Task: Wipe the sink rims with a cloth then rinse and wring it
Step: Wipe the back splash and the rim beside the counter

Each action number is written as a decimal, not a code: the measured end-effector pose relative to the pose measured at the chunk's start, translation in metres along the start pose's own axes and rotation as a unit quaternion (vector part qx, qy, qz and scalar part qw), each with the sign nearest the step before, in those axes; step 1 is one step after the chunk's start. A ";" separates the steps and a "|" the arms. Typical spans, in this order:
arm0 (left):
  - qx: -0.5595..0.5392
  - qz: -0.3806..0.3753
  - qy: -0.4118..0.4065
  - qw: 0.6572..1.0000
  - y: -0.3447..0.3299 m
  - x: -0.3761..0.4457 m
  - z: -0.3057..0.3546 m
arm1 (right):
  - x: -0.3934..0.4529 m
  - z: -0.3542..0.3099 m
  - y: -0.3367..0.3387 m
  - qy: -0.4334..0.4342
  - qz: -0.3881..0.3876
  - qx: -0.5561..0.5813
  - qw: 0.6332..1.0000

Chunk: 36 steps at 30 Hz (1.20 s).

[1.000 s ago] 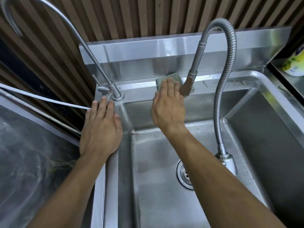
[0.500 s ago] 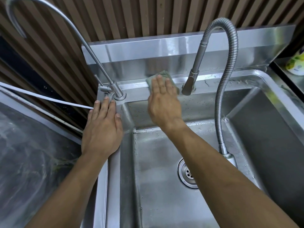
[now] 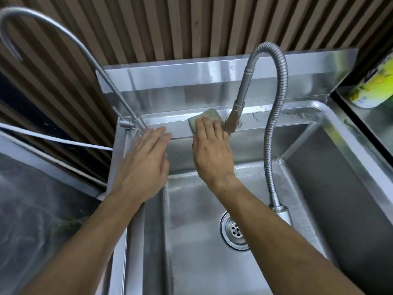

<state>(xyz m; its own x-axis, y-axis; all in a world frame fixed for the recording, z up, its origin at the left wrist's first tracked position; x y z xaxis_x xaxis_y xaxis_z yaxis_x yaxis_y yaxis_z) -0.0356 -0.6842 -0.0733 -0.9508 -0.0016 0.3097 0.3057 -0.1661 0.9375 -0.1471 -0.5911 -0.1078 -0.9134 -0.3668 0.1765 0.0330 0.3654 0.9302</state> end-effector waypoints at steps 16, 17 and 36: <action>0.029 -0.136 -0.028 0.990 -0.060 0.058 -0.016 | 0.026 0.000 -0.012 -0.203 -0.065 0.080 0.974; 0.022 -0.137 -0.024 0.990 -0.061 0.057 -0.017 | 0.029 -0.002 -0.012 -0.223 -0.087 0.057 0.969; 0.061 -0.124 -0.039 0.990 -0.058 0.058 -0.014 | 0.008 0.005 -0.001 0.013 -0.013 -0.039 0.999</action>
<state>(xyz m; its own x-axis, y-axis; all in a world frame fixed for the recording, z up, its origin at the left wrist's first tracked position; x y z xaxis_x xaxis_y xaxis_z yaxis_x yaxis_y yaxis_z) -0.1086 -0.6882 -0.1118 -0.9920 0.1017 0.0741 0.0713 -0.0317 0.9970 -0.1566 -0.5899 -0.1089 -0.9038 -0.3975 0.1585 0.0414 0.2874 0.9569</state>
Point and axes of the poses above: each hand's wrist, its own x-axis towards the middle knuckle, its own y-axis out of the back of the hand, z = x × y, the point moved 10 cm from there along x, towards the middle knuckle, and after that the axes turned 15 degrees about -y, right-handed, at the moved point
